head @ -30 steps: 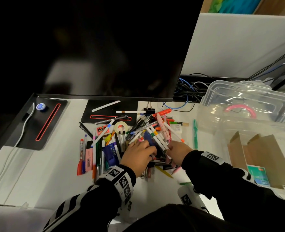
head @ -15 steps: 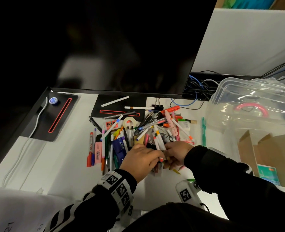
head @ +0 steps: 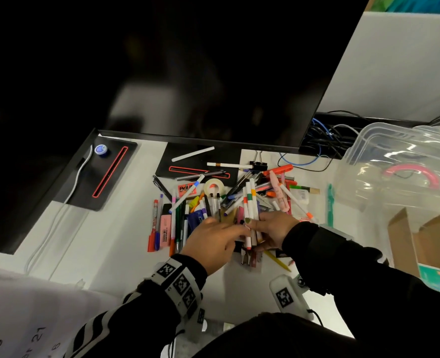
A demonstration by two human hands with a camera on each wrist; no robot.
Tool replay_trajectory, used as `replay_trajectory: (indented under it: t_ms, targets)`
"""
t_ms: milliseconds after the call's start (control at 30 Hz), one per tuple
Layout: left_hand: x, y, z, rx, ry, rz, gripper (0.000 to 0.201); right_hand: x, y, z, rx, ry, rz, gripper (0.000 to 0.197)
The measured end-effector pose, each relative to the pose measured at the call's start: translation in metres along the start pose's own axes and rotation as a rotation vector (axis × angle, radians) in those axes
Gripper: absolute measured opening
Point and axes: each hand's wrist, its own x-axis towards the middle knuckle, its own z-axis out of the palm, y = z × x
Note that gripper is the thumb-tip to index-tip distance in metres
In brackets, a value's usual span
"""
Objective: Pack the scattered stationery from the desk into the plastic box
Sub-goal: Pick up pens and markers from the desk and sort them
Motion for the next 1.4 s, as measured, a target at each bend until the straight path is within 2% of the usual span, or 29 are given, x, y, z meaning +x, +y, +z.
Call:
replay_trajectory:
  t_ms: [67, 233, 367, 467, 533, 633, 700, 733, 767, 800, 833, 967, 1067, 1233, 1400]
  targets:
    - [0.004, -0.004, -0.011, -0.031, 0.023, -0.119, 0.035, 0.004, -0.002, -0.002, -0.015, 0.023, 0.010, 0.021]
    - [0.021, -0.038, -0.036, 0.007, 0.140, -0.426, 0.031, 0.005, -0.001, -0.013, -0.072, 0.030, 0.021, 0.010]
    - [0.030, -0.064, -0.046, 0.078, 0.067, -0.673, 0.031, 0.003, -0.003, -0.022, -0.300, 0.151, -0.071, 0.018]
    - [0.035, -0.077, -0.044, 0.082, 0.033, -0.750, 0.030, 0.008, -0.007, -0.037, -0.499, 0.326, -0.090, 0.014]
    - [0.036, -0.085, -0.038, 0.046, 0.009, -0.763, 0.032, 0.008, -0.012, -0.048, -0.515, 0.438, -0.071, 0.032]
    - [0.037, -0.091, -0.031, 0.017, -0.012, -0.769, 0.038, 0.003, -0.018, -0.060, -0.460, 0.565, -0.034, 0.031]
    - [0.039, -0.092, -0.028, 0.026, -0.002, -0.778, 0.037, -0.002, -0.017, -0.063, -0.931, 0.503, 0.013, 0.030]
    - [0.040, -0.091, -0.027, 0.027, 0.000, -0.780, 0.035, 0.002, -0.015, -0.067, -0.930, 0.534, 0.061, 0.031]
    - [0.040, -0.091, -0.026, 0.023, 0.000, -0.778, 0.034, 0.012, -0.014, -0.072, -0.753, 0.588, 0.090, 0.032]
    - [0.040, -0.090, -0.025, 0.022, -0.008, -0.775, 0.034, 0.019, -0.010, -0.078, -0.614, 0.655, 0.059, 0.035]
    - [0.040, -0.089, -0.025, 0.027, -0.017, -0.769, 0.033, 0.023, -0.006, -0.081, -0.616, 0.706, 0.048, 0.040]
    - [0.037, -0.086, -0.027, 0.019, -0.014, -0.770, 0.031, 0.032, 0.001, -0.085, -0.629, 0.663, 0.087, 0.042]
    - [0.035, -0.082, -0.032, -0.005, 0.015, -0.781, 0.029, 0.033, 0.004, -0.087, -0.637, 0.686, 0.104, 0.040]
    - [0.029, -0.071, -0.040, -0.080, 0.107, -0.795, 0.042, 0.041, 0.013, -0.079, -0.764, 0.668, 0.135, 0.035]
    - [0.029, -0.060, -0.045, 0.017, 0.167, -0.740, 0.040, 0.039, 0.013, -0.079, -0.828, 0.660, 0.157, 0.027]
